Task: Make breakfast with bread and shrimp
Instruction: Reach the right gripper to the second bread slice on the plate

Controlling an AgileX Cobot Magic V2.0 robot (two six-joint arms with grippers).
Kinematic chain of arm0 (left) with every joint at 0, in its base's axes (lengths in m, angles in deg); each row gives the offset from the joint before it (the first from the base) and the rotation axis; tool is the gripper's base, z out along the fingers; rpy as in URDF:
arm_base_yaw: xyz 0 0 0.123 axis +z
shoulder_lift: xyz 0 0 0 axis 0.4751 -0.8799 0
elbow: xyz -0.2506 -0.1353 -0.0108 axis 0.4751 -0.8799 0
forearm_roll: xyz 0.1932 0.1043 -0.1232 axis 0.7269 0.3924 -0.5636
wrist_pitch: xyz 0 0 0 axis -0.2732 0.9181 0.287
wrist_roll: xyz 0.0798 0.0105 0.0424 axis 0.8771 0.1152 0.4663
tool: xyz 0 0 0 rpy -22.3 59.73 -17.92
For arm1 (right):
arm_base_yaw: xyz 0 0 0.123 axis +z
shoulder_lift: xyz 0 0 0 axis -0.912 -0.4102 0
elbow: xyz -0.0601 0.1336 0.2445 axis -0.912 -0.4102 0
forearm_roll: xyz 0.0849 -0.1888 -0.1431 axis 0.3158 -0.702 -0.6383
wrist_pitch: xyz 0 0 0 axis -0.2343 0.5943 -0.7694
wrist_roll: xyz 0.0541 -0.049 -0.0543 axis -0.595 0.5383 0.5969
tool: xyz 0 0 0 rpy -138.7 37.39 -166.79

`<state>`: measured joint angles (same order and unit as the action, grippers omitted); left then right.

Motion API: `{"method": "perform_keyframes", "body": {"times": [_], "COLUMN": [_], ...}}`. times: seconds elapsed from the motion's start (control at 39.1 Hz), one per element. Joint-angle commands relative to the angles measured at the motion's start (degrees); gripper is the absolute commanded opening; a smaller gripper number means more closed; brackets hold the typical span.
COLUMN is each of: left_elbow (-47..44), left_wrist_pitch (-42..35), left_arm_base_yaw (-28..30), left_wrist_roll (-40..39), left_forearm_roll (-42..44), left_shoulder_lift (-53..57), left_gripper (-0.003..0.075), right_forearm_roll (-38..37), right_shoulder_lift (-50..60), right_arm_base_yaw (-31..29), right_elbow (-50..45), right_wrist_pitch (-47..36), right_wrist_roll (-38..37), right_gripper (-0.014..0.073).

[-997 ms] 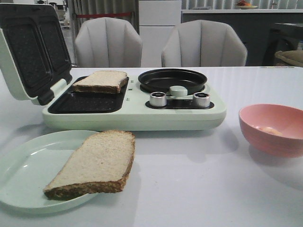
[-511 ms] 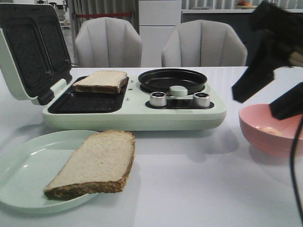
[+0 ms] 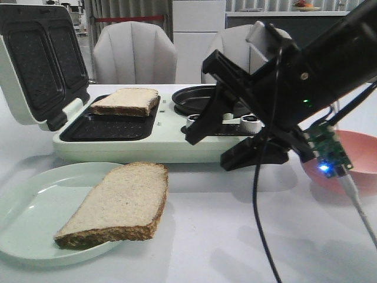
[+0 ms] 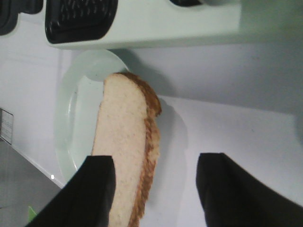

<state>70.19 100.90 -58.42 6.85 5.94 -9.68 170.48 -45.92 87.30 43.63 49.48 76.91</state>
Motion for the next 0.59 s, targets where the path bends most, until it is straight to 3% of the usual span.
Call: {"method": "perform_keyframes", "body": {"times": [0.0,0.46,0.56], "left_elbow": [1.5,1.5,1.5], "left_wrist_pitch": [-4.3,-4.2,-4.2], "left_arm_base_yaw": [-0.3,-0.3,-0.3], "left_wrist_roll": [-0.4,-0.4,-0.4], "left_forearm_roll": [1.0,1.0,1.0], "left_shoulder_lift": [0.9,0.9,0.9], "left_gripper": [0.0186,0.0186,0.0186], "right_forearm_roll": [11.4,16.1,16.8], "right_shoulder_lift": [-2.4,-12.2,-12.2], "right_arm_base_yaw": [0.6,6.1,6.1], "right_elbow": [3.3,8.4,8.4], "right_wrist_pitch": [2.8,6.5,6.4], "right_wrist_roll": [9.8,12.4,12.4], "right_gripper": [0.0487,0.0486,0.0403]}}
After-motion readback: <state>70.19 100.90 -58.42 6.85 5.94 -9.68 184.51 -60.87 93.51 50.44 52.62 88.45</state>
